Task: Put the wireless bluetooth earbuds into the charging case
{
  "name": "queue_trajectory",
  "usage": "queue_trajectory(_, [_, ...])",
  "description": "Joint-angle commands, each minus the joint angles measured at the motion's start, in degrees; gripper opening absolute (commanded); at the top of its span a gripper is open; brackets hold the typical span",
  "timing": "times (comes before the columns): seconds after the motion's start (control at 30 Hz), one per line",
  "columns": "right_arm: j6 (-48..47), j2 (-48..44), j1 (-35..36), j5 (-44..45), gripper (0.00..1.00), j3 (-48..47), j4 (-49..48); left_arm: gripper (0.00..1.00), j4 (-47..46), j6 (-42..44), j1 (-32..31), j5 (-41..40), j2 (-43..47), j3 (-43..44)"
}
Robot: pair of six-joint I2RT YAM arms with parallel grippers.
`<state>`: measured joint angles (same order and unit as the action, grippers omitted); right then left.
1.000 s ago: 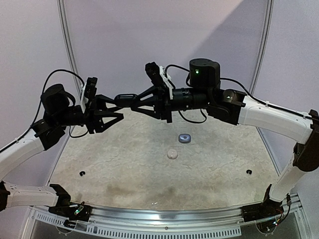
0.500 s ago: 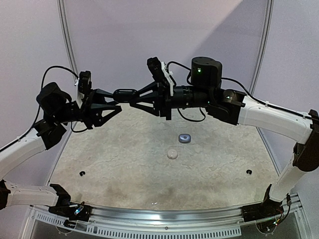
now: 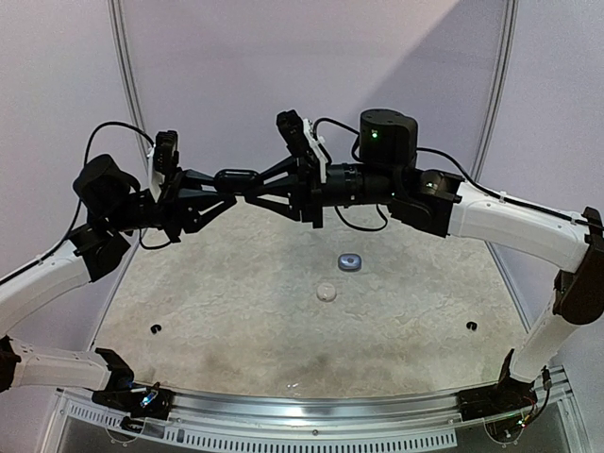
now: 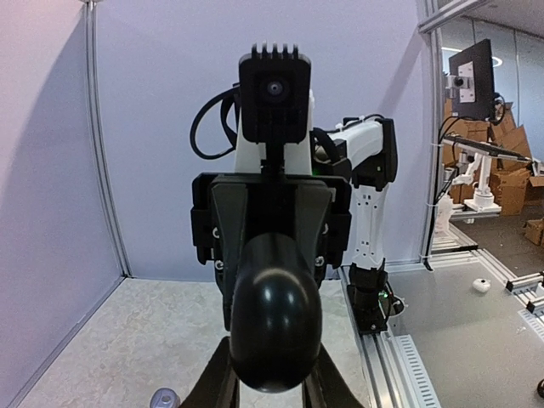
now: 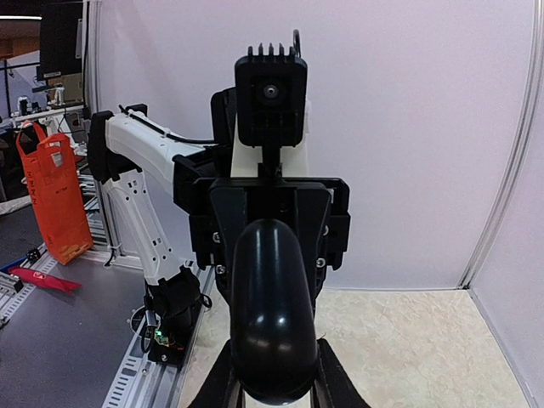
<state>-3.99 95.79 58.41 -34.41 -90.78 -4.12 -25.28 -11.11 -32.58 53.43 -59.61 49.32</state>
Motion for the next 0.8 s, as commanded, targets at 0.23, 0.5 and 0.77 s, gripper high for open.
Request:
queue_trajectory(0.23, [-1.31, 1.03, -0.41, 2.26, 0.0, -1.34, 3.39, 0.23, -0.81, -1.27, -1.52, -0.23, -0.27, 1.4])
queue_trajectory(0.5, [-1.84, 0.83, -0.38, 3.2, 0.0, -1.57, 3.42, 0.29, -1.26, -1.52, -1.52, -0.11, -0.5, 1.48])
queue_trajectory(0.77, [-2.14, 1.31, -0.35, 3.86, 0.0, -2.17, 4.86, 0.0, -1.51, -0.83, -1.61, 0.23, -0.5, 1.57])
